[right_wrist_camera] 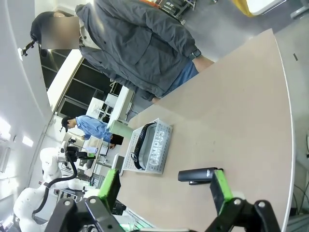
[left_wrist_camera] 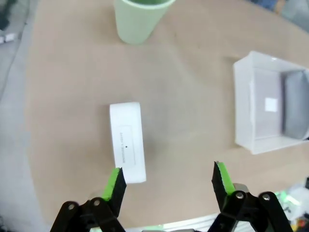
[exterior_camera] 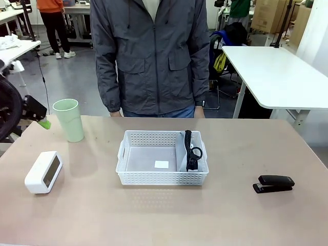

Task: Efficiently arrange items inside the basket to fit them all.
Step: Pick up the Digital clock and place it inside the Organizing basket.

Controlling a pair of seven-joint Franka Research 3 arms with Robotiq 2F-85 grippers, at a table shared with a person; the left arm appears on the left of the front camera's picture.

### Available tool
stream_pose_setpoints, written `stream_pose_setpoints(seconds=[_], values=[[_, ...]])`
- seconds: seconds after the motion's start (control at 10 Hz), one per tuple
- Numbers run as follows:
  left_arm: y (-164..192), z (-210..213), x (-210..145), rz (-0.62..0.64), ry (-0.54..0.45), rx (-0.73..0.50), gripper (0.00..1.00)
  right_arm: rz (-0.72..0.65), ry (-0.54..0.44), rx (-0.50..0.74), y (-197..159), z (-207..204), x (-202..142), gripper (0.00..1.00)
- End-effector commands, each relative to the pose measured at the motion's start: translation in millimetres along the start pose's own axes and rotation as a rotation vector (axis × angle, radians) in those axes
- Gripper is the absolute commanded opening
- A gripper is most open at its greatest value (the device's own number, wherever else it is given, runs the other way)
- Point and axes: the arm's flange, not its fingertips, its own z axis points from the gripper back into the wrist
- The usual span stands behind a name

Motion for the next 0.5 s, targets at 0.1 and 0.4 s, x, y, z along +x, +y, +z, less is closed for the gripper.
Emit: stream_pose_setpoints(seconds=[0.1, 0.4], values=[[9, -20, -14, -0.153, 0.044, 0.091, 0.93, 0.028, -0.013, 0.014, 0, 0, 2, 1.0], [-2, -12, 0, -0.092, 0.046, 0.066, 0.93, 0.028, -0.013, 0.014, 0, 0, 2, 1.0]])
